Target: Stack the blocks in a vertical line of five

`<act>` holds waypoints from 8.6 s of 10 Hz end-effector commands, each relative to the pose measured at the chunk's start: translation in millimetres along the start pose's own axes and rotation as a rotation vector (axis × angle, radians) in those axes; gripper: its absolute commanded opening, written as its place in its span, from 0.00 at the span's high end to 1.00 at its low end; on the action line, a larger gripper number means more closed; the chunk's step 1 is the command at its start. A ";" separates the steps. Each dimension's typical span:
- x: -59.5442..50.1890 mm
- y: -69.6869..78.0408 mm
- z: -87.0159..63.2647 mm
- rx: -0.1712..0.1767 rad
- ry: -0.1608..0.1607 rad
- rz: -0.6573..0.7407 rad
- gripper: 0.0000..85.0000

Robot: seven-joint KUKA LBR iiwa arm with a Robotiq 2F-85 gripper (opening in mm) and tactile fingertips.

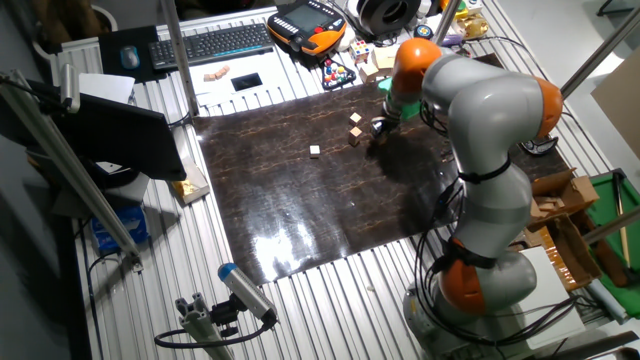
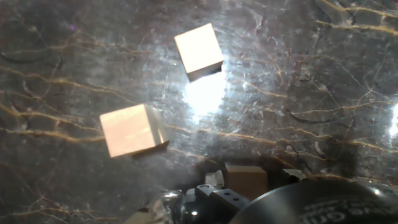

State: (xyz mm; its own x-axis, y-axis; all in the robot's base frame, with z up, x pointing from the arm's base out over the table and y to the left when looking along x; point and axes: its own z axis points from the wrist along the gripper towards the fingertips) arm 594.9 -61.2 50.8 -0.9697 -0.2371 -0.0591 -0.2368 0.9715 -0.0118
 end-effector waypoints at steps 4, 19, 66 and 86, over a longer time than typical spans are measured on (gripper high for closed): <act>4.0 -0.9 7.4 0.002 0.001 0.004 0.41; -5.0 19.3 -75.7 -0.027 0.018 0.331 0.99; -43.6 84.6 -43.5 0.008 -0.050 1.272 0.99; -44.3 83.9 -41.3 0.006 -0.059 1.335 0.59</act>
State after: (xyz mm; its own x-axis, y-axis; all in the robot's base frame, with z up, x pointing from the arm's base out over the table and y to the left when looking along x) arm 615.5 30.7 93.6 -0.4520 0.8891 -0.0719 0.8855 0.4570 0.0842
